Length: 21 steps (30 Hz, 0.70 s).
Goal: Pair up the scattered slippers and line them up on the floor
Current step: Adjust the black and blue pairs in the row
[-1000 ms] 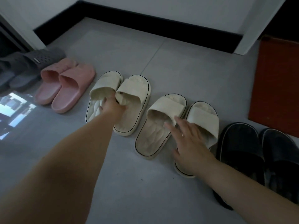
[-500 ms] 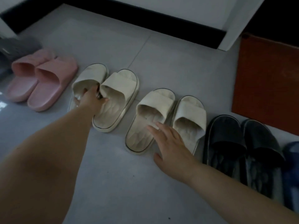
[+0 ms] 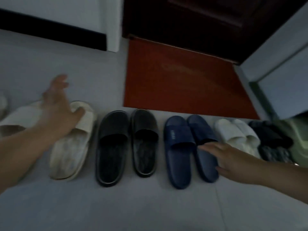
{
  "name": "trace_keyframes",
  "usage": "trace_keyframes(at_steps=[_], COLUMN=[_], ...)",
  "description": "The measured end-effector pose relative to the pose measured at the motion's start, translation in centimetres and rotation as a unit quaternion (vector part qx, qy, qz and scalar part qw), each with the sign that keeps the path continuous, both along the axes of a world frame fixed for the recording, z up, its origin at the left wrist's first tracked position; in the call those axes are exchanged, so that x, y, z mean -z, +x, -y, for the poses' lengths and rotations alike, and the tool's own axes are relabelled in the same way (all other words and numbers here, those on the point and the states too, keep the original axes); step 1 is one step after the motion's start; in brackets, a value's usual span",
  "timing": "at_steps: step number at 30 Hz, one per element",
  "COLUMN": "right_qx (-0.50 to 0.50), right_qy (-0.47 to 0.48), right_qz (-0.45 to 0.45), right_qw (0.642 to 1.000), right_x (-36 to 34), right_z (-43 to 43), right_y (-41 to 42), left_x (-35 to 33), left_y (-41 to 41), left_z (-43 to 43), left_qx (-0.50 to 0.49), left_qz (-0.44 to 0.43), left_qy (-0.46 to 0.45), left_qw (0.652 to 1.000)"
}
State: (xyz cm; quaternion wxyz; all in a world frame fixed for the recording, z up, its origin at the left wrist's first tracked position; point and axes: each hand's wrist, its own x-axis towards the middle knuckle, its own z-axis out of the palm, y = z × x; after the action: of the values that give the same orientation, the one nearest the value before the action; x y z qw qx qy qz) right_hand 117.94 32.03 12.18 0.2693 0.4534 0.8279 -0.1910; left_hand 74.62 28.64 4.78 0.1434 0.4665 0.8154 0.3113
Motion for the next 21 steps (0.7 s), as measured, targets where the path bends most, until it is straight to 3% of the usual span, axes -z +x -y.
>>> trace_keyframes(at_steps=[2, 5, 9, 12, 14, 17, 21], right_qx=[0.055, 0.121, 0.171, 0.237, 0.312, 0.477, 0.557], right_qy=[0.024, 0.051, 0.061, 0.088, 0.122, 0.153, 0.157], right_qz=[-0.006, -0.012, -0.014, -0.047, -0.085, -0.124, -0.135], right_qw=[0.998, 0.991, 0.983, 0.966, 0.938, 0.857, 0.805], right_x=[0.4, 2.3, 4.6, 5.4, 6.2, 8.1, 10.1], right_z=[-0.8, -1.4, -2.7, -4.4, -5.5, -7.1, -9.6], right_y=[4.5, 9.6, 14.8, 19.0, 21.8, 25.9, 30.7], left_x=[-3.6, -5.9, -5.2, -2.6, -1.3, -0.1, 0.9], left_y=[6.7, 15.3, 25.1, 30.7, 33.6, 38.1, 44.3], left_z=[-2.7, -6.4, -8.3, -8.5, -8.6, -9.4, -11.5], left_qx=[0.139, 0.312, 0.401, 0.424, 0.433, 0.444, 0.466], left_qz=[0.026, 0.035, 0.048, 0.041, 0.035, 0.04, 0.024], left_qy=[0.041, -0.032, -0.142, -0.169, -0.176, -0.177, -0.15], left_qw=[0.989, 0.949, 0.904, 0.889, 0.883, 0.878, 0.872])
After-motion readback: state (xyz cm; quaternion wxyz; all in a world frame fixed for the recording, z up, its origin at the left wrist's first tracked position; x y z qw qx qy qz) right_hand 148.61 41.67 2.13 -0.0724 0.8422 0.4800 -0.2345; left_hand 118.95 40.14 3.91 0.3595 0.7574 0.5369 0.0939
